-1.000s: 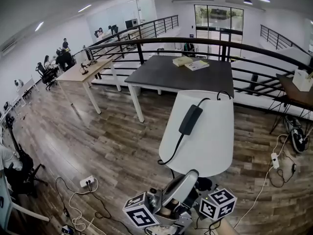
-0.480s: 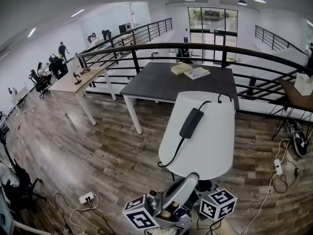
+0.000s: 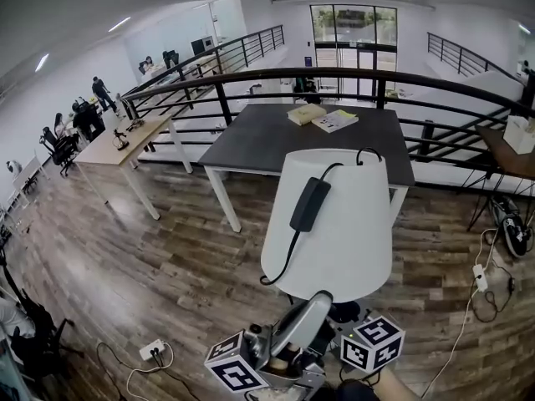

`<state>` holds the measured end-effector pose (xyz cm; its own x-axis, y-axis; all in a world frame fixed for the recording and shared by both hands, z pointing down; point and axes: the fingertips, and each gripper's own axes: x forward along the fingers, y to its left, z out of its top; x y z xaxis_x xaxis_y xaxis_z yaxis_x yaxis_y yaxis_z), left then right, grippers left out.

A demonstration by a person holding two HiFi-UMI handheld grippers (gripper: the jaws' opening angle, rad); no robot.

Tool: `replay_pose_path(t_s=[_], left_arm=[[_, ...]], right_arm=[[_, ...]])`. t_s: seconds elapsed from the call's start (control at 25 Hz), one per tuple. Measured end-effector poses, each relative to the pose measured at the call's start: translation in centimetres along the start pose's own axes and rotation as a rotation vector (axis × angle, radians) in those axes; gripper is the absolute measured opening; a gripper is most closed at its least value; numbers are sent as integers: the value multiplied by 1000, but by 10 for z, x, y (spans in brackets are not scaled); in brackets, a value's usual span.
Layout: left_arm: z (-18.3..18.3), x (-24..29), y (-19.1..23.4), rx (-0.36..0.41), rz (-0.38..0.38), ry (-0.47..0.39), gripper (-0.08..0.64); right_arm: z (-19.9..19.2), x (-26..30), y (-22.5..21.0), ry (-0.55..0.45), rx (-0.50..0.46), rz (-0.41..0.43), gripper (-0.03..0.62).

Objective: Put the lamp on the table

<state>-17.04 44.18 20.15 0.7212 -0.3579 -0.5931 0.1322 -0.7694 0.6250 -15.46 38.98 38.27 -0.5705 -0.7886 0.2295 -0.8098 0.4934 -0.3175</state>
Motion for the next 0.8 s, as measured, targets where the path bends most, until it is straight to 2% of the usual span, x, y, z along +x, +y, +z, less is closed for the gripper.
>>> replay_pose_path(t_s=[0.48, 0.8], left_arm=[[13, 25, 55, -8, 30, 3, 28], [33, 65, 109, 17, 38, -9, 28]], right_arm=[[8, 39, -40, 30, 14, 4, 192], [37, 82, -90, 30, -14, 34, 190]])
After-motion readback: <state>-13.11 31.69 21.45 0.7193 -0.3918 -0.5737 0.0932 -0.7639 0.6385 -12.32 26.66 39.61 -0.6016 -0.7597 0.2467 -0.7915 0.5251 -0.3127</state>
